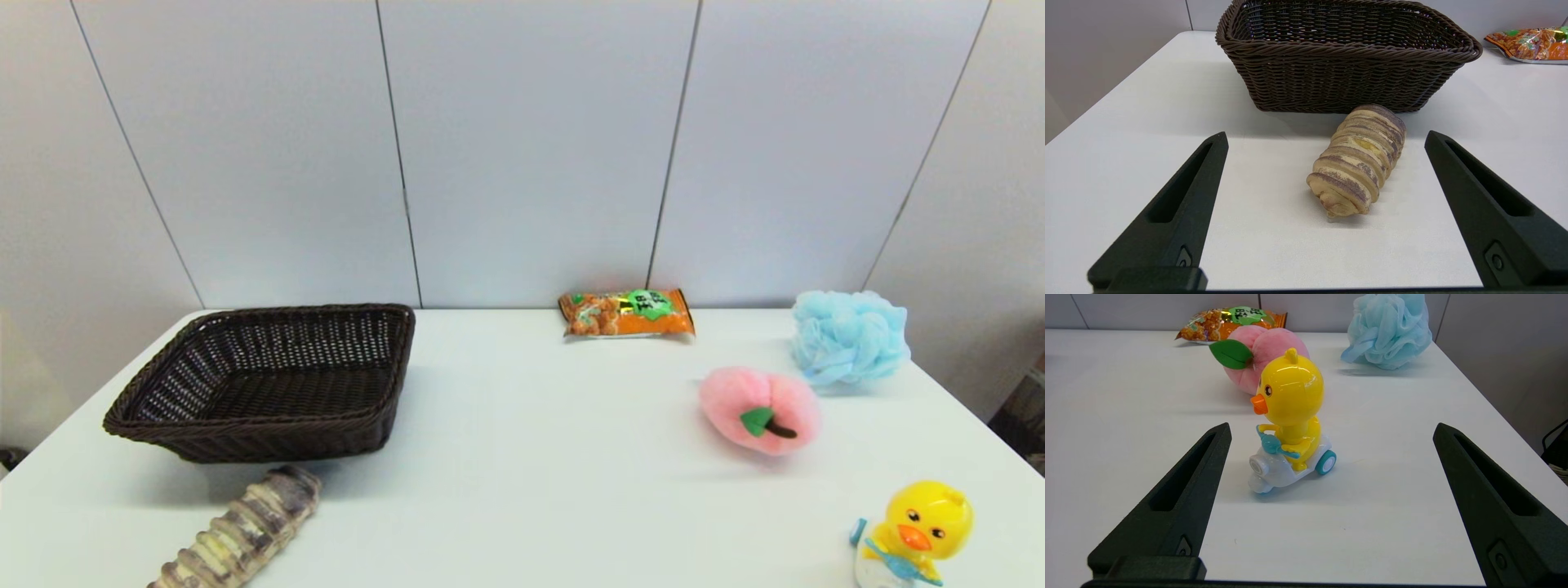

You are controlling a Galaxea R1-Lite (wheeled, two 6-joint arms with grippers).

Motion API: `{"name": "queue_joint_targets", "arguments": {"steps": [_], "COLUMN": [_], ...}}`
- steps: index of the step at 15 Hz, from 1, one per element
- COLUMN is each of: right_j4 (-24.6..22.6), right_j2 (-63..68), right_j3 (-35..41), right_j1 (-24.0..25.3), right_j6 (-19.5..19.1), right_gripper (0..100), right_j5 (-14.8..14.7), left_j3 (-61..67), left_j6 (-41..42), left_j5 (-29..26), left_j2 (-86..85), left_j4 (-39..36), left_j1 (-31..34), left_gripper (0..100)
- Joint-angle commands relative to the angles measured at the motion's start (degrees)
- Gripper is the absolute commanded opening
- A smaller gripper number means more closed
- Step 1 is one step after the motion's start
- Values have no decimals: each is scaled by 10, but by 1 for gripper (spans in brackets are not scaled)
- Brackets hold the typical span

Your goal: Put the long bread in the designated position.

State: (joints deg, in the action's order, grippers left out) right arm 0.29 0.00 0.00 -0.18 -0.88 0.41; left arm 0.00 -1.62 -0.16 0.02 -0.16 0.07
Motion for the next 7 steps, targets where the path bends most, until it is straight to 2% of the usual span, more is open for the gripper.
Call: {"name": "queue_joint_targets", "arguments": {"steps": [1, 7], "right_j4": [1, 1], "right_j2": [0, 0], "right_j3": [0, 0], "right_j1": [0, 0], "right_j6": [1, -5], "right_gripper": [100, 100], "right_j5": [-1, 3], "left_j3": [1, 1], "left_j6": [0, 0], "left_j5": [0, 0], "left_j2": [0, 0], "left_j4": [0, 0], "left_j1": [0, 0], "left_gripper": [100, 100]}}
